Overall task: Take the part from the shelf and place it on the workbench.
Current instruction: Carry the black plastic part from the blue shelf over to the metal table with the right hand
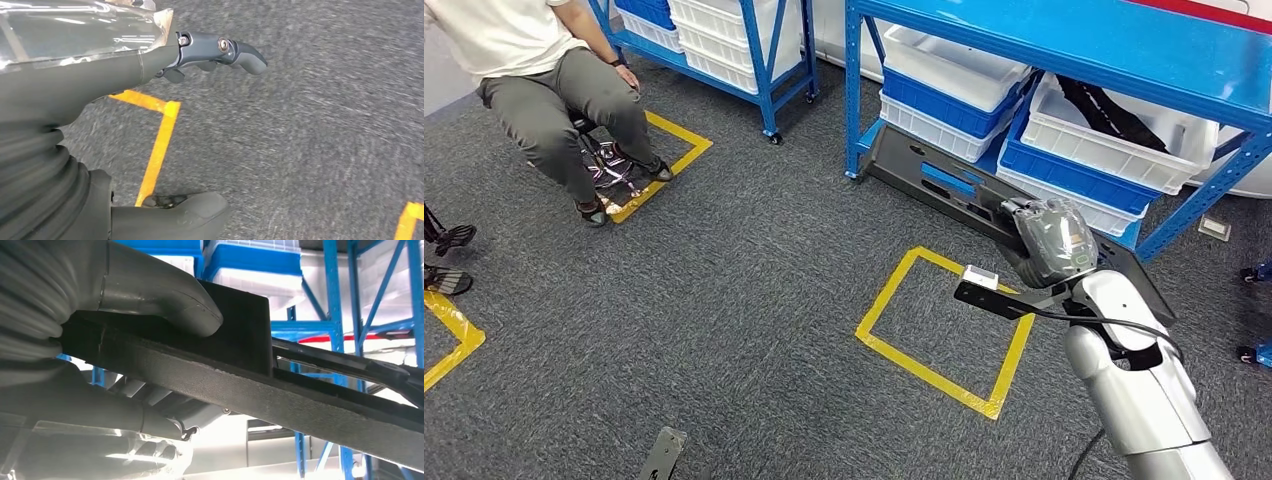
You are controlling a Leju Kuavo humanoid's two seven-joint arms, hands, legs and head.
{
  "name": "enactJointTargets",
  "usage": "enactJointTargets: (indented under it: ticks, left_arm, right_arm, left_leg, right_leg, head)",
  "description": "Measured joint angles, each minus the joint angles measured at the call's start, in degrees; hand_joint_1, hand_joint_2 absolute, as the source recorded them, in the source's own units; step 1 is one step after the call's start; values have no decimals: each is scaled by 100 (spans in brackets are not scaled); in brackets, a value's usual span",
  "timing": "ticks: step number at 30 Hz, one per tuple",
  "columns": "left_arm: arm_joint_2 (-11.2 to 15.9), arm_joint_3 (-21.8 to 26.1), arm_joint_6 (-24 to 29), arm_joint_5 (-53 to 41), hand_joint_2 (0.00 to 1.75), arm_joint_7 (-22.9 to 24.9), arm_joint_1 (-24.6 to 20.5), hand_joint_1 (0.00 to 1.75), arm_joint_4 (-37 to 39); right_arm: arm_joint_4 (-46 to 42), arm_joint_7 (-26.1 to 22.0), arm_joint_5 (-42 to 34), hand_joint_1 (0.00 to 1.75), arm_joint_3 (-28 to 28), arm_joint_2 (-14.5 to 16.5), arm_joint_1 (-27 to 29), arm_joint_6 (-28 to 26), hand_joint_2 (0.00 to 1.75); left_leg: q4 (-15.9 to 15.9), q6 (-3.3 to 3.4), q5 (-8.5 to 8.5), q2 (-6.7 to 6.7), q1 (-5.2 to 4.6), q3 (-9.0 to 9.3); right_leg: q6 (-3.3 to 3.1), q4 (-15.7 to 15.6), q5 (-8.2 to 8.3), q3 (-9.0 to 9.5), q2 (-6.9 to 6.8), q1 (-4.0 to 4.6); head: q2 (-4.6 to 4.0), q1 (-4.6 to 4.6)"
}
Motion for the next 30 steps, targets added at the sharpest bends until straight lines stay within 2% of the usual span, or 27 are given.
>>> enactJointTargets:
  ticks: [1,2,3,4,5,7,8,9,10,12,13,14,16,17,18,19,20,21,22,23,24,25,26,27,28,29,30]
  left_arm:
    - [2,9,1,-1,175,-6,32,0,2]
    - [7,18,2,-2,175,-11,66,0,4]
    - [10,24,4,-3,175,-14,87,0,6]
    - [14,30,6,-3,175,-16,98,0,8]
    - [16,36,8,-4,175,-17,102,0,8]
    - [10,46,9,-4,175,-20,108,0,8]
    - [8,51,8,-6,175,-30,117,0,8]
    - [8,55,5,-12,175,-46,126,0,8]
    - [13,58,2,-25,175,-66,132,0,8]
    - [26,58,-6,-53,175,-97,130,0,7]
    - [31,58,-8,-62,175,-103,125,0,7]
    - [33,58,-9,-66,175,-106,124,0,6]
    - [36,58,-5,-70,175,-102,133,0,6]
    - [36,61,-2,-72,175,-95,140,0,6]
    - [37,64,1,-72,175,-88,140,0,6]
    - [40,69,1,-71,175,-85,136,0,6]
    - [42,76,0,-72,175,-84,133,0,6]
    - [46,88,-1,-72,175,-86,131,0,6]
    - [49,102,-1,-72,175,-87,135,0,7]
    - [49,114,0,-72,175,-88,143,0,7]
    - [48,125,1,-71,175,-88,151,0,8]
    - [46,132,1,-71,175,-88,156,0,9]
    - [46,138,2,-70,175,-88,159,0,9]
    - [46,145,3,-68,175,-88,158,0,9]
    - [48,151,5,-66,175,-89,158,0,10]
    - [49,156,4,-68,175,-90,163,0,10]
    - [50,159,3,-79,175,-92,176,0,11]
  right_arm:
    - [4,-3,9,166,20,13,3,-11,175]
    - [6,-4,19,166,39,29,3,-22,175]
    - [7,-4,31,166,54,44,0,-33,175]
    - [7,-3,38,166,68,55,-3,-44,175]
    - [7,1,42,166,81,62,-5,-52,175]
    - [9,12,45,166,106,65,1,-57,175]
    - [11,20,52,166,119,68,7,-57,175]
    - [13,33,68,166,132,72,15,-57,175]
    - [14,50,90,166,144,76,23,-57,175]
    - [13,86,133,166,171,81,32,-59,175]
    - [12,100,144,166,181,80,34,-61,175]
    - [11,108,150,166,191,80,37,-63,175]
    - [6,122,160,166,211,83,42,-66,175]
    - [-3,125,167,166,221,84,46,-65,175]
    - [-15,126,171,166,232,82,48,-64,175]
    - [-26,124,175,166,243,75,51,-61,175]
    - [-32,122,177,166,252,65,55,-56,175]
    - [-34,121,178,166,264,58,59,-46,175]
    - [-33,120,179,166,279,53,63,-34,175]
    - [-33,121,180,166,293,54,67,-23,175]
    - [-33,120,184,166,311,59,67,-15,175]
    - [-33,120,187,166,325,66,66,-11,175]
    - [-33,120,191,166,334,72,61,-9,175]
    - [-33,120,194,166,342,76,54,-9,175]
    - [-33,121,197,166,347,79,47,-8,175]
    - [-33,125,203,166,354,81,45,-4,175]
    - [-33,133,216,166,366,84,45,7,175]
  left_leg:
    - [-2,-34,17,-36,13,-27]
    - [32,-67,-6,21,14,-56]
    - [144,-96,-93,144,10,-110]
    - [371,-123,-247,307,11,-211]
    - [717,-151,-454,476,12,-358]
    - [1496,-190,-811,614,40,-694]
    - [1700,-200,-865,633,52,-769]
    - [1665,-203,-807,649,60,-722]
    - [1385,-196,-660,681,65,-547]
    - [552,-155,-359,874,40,-63]
    - [253,-124,-283,954,17,94]
    - [97,-95,-262,999,-8,162]
    - [45,-30,-253,907,-39,137]
    - [15,10,-228,850,-36,139]
    - [-19,61,-193,794,-26,145]
    - [-53,107,-160,738,-10,150]
    - [-71,138,-137,684,4,153]
    - [-75,157,-123,619,9,143]
    - [-74,161,-117,546,9,134]
    - [-72,162,-111,473,9,129]
    - [-67,157,-104,392,12,127]
    - [-59,148,-99,311,18,126]
    - [-44,135,-98,233,26,124]
    - [-17,110,-98,156,26,110]
    - [13,80,-99,83,23,83]
    - [34,43,-93,18,17,50]
    - [43,4,-77,-42,17,16]
  right_leg:
    - [-32,4,20,-10,-58,-21]
    - [-63,3,39,-11,-116,-35]
    - [-100,-4,56,-10,-177,-52]
    - [-136,-11,72,-11,-242,-68]
    - [-157,-11,78,-19,-308,-48]
    - [-176,-9,82,-42,-451,-23]
    - [-176,-8,82,-51,-522,-19]
    - [-176,-8,82,-54,-590,-17]
    - [-175,-8,82,-52,-654,-17]
    - [-167,-3,77,-51,-772,8]
    - [-159,0,74,-57,-825,31]
    - [-147,2,69,-64,-875,55]
    - [-104,-9,67,-65,-981,87]
    - [-76,10,45,-82,-953,85]
    - [-60,90,-11,-119,-849,79]
    - [-64,287,-124,-208,-698,69]
    - [-84,594,-278,-354,-524,49]
    - [-110,995,-451,-534,-414,41]
    - [-118,1383,-589,-718,-363,36]
    - [-102,1627,-653,-839,-344,33]
    - [-64,1655,-621,-856,-335,28]
    - [-11,1431,-493,-751,-318,18]
    - [47,1033,-314,-560,-259,-6]
    - [90,614,-160,-365,-144,-34]
    - [99,299,-49,-218,-53,-53]
    - [91,121,6,-136,17,-64]
    - [58,71,18,-116,27,-54]
  head:
    - [0,-2]
    - [0,-2]
    - [0,-16]
    - [0,-29]
    - [0,-40]
    - [0,-53]
    - [0,-55]
    - [0,-56]
    - [0,-57]
    - [0,-58]
    - [0,-51]
    - [0,-46]
    - [0,-34]
    - [0,-35]
    - [0,-33]
    - [0,-28]
    - [0,-18]
    - [0,-10]
    - [0,-3]
    - [0,-1]
    - [0,-1]
    - [0,-1]
    - [0,0]
    - [0,3]
    - [0,5]
    - [0,2]
    - [0,-1]
